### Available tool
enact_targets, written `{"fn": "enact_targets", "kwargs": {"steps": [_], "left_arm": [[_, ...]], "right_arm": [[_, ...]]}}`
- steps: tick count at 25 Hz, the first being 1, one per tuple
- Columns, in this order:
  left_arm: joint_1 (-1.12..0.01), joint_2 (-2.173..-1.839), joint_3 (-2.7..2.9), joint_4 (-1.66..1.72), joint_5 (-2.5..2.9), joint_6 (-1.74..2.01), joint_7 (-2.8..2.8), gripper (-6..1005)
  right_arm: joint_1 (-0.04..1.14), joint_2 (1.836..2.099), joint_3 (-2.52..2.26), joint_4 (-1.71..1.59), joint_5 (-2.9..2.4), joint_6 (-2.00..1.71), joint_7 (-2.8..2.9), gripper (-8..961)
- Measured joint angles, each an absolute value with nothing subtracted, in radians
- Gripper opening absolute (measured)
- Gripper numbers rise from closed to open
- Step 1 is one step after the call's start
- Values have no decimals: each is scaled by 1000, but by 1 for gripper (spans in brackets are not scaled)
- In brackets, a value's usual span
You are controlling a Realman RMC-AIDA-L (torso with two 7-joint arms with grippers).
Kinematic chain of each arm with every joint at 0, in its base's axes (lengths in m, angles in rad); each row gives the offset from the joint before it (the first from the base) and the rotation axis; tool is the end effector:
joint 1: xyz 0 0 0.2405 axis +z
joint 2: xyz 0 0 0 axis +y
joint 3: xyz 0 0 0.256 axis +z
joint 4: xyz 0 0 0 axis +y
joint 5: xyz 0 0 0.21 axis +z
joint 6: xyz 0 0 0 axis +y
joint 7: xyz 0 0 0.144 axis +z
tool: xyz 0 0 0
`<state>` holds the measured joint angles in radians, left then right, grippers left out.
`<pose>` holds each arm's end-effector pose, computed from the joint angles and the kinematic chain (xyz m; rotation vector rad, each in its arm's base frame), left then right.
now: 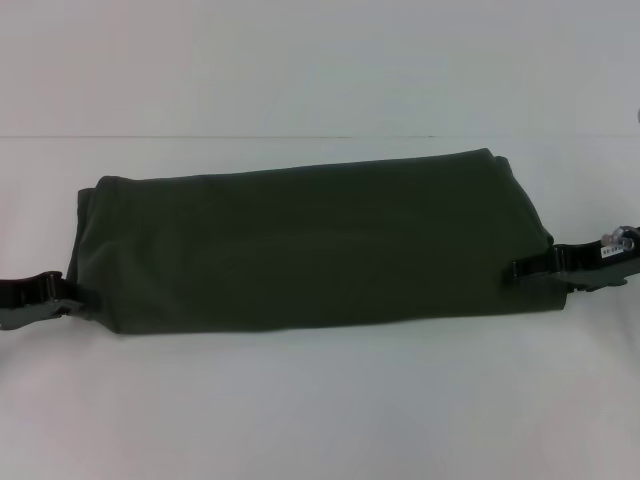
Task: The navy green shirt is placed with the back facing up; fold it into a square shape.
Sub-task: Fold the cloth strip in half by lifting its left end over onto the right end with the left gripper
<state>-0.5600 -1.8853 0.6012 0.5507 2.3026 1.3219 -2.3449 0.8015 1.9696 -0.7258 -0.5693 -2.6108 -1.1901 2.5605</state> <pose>-0.3491 0.3526 0.0641 -2.0029 -1.8562 -0.3876 0.2854 0.4104 0.0203 -2.0890 1.7080 0.0013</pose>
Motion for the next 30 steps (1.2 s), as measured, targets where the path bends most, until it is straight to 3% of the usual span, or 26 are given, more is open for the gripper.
{"fn": "enact_targets", "kwargs": {"steps": [9,20,30], "left_arm": [[-559,-1885,601,551,2303,1322,-2344,34],[-560,-1884,599,551,2303,1322,-2344,35],[-555,-1880,600,572,2303,1330,-2352,35]], "right_arm": [[798,1976,-728,-577,-2607,-1185,2569,841],[793,1977,-729,-578,-2610,-1188,2564,639],[788,1964,-730,-580,-2611,-1230,2530,197]]}}
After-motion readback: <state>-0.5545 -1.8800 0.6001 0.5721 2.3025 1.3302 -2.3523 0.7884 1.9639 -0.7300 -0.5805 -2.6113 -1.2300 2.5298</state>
